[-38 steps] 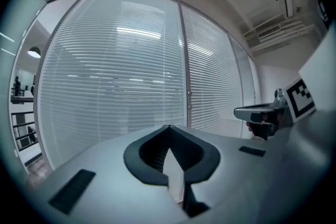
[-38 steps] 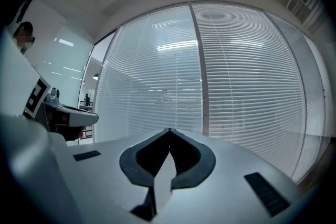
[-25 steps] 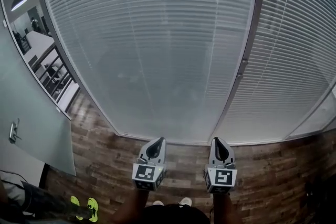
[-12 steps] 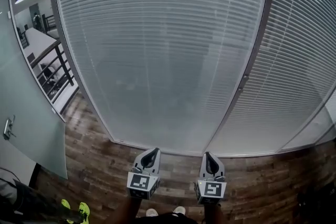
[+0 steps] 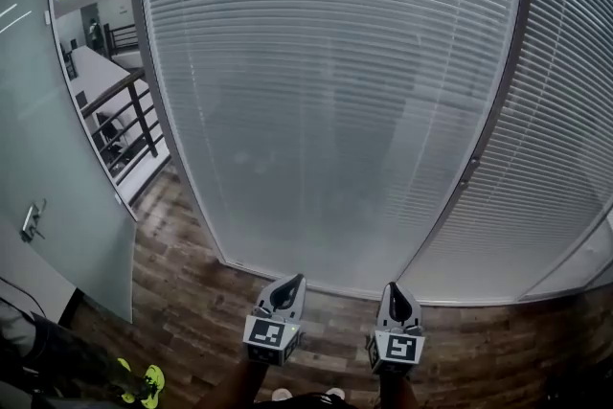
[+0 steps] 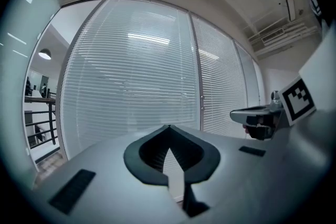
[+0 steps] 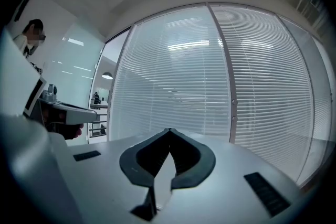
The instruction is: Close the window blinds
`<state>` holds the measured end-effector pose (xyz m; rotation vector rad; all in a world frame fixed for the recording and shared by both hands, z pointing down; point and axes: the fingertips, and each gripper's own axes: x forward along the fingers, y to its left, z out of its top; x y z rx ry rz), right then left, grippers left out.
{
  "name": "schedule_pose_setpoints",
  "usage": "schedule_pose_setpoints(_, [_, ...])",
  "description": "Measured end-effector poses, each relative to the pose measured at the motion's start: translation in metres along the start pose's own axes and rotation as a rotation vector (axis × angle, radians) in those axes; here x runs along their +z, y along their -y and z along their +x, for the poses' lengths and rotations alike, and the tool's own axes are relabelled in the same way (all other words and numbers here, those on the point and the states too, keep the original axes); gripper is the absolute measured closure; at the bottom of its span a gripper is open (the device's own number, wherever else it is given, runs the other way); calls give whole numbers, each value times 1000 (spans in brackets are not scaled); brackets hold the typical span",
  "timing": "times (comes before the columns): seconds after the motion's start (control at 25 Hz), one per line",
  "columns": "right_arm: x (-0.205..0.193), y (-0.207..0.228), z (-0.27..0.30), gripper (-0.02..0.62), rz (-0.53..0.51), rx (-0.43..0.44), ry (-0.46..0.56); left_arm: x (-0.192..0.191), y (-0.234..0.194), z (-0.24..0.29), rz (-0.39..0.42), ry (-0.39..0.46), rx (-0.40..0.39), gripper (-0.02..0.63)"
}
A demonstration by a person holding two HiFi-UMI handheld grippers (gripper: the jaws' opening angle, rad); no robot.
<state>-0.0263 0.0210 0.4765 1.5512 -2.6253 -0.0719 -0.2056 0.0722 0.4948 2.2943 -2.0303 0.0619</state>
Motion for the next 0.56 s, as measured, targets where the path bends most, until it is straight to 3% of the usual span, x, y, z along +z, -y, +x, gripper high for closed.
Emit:
schedule_pose_setpoints(0.16, [-7,-6,3,592,-13,15,14,4,-4,-3,2,-1,-2,606])
schedule_pose_setpoints(0.32, [-4,-18,4,592,-92,29,42,3,-6,-8,-2,2,-2,606])
schedule_pose_setpoints(0.56, [-6,-24,1,592,-91,39,39,2,-7,-14,-3,11,2,606])
